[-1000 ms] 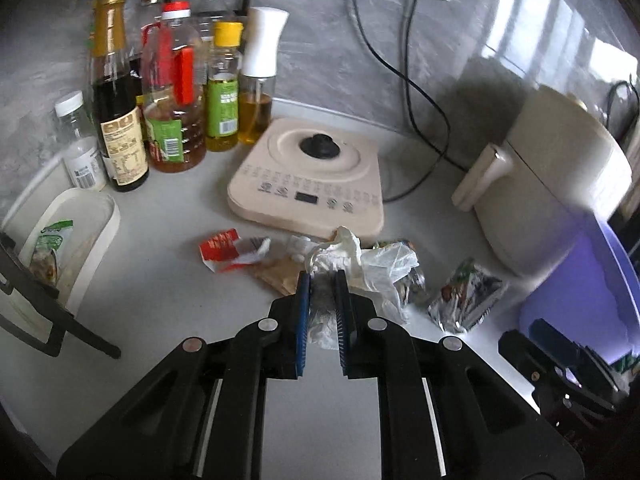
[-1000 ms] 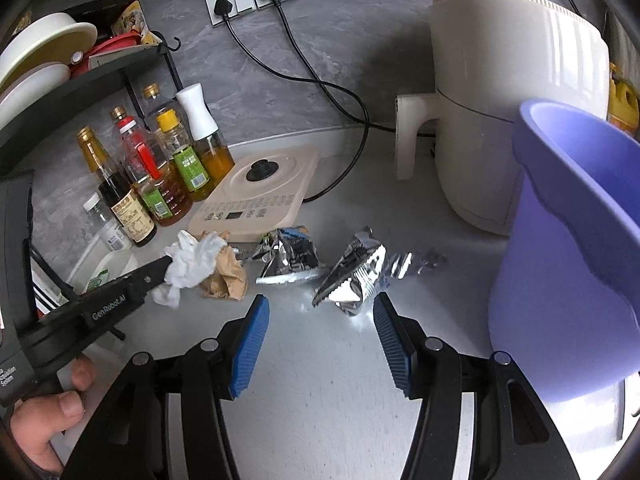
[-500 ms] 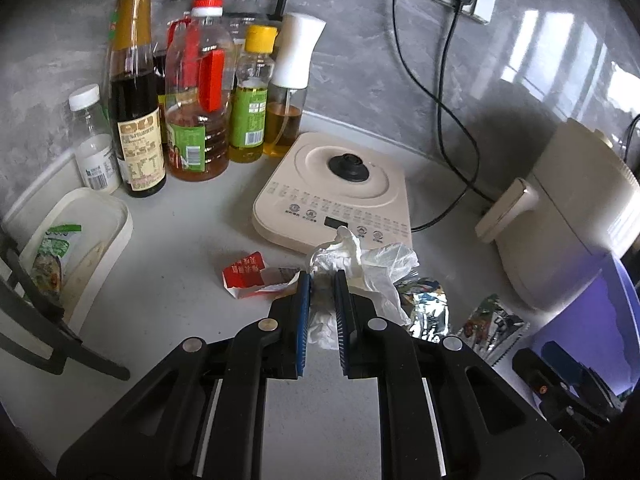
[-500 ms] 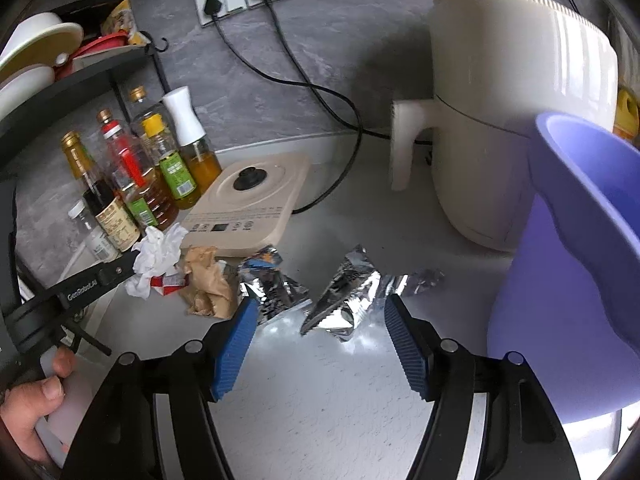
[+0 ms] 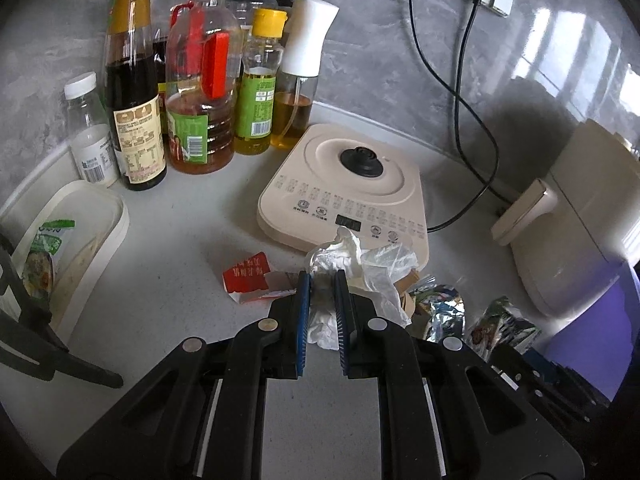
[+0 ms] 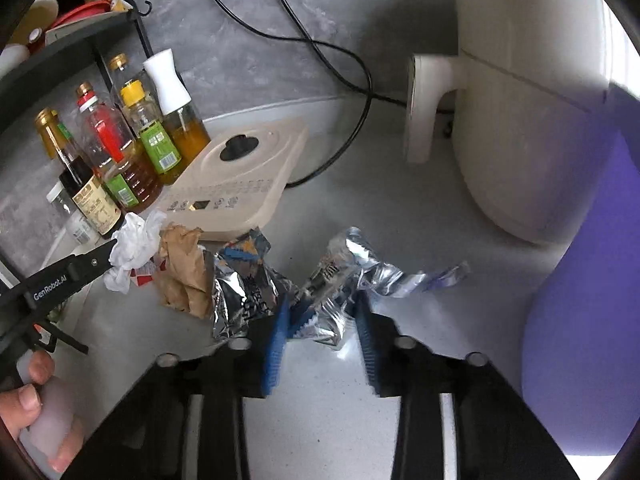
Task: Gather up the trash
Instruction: 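Grasp the silver foil packet with the right tool while the left tool holds the bag, then carry the plastic bag and foil packet over the bucket and open both tools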
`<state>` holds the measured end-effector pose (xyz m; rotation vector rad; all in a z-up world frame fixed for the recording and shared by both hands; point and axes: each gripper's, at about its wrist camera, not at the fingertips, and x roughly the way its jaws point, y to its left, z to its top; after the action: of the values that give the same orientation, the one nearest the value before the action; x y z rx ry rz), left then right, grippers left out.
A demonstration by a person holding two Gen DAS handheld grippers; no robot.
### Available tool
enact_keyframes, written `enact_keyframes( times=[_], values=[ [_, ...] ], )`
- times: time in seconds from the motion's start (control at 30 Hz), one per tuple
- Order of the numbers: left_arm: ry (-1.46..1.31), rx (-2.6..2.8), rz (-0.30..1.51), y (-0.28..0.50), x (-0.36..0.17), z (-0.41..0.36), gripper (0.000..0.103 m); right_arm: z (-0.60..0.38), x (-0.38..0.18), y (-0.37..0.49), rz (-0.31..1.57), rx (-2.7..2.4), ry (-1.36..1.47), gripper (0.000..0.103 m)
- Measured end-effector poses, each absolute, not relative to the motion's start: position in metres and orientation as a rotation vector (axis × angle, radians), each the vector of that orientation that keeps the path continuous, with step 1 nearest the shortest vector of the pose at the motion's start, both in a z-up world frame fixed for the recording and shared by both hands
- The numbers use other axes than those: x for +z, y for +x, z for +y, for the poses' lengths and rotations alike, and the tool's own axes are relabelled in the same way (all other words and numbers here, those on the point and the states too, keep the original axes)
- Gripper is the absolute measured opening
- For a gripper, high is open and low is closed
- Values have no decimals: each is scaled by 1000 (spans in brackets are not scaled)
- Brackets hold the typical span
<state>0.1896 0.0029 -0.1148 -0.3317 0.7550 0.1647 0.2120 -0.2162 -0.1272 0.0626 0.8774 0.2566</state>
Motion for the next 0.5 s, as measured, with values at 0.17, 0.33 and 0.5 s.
enact_keyframes(
  times=[0.17, 0.33, 0.5],
  values=[
    [-331, 129, 739, 186, -103, 7, 13, -209, -107, 194, 841, 251, 49, 17],
    [-327, 67, 715, 179, -87, 12, 13, -201, -80, 165, 789, 220, 48, 16],
    [-314, -24, 687, 165, -72, 14, 13, -193, -58, 134, 736, 143, 62, 16]
  ],
)
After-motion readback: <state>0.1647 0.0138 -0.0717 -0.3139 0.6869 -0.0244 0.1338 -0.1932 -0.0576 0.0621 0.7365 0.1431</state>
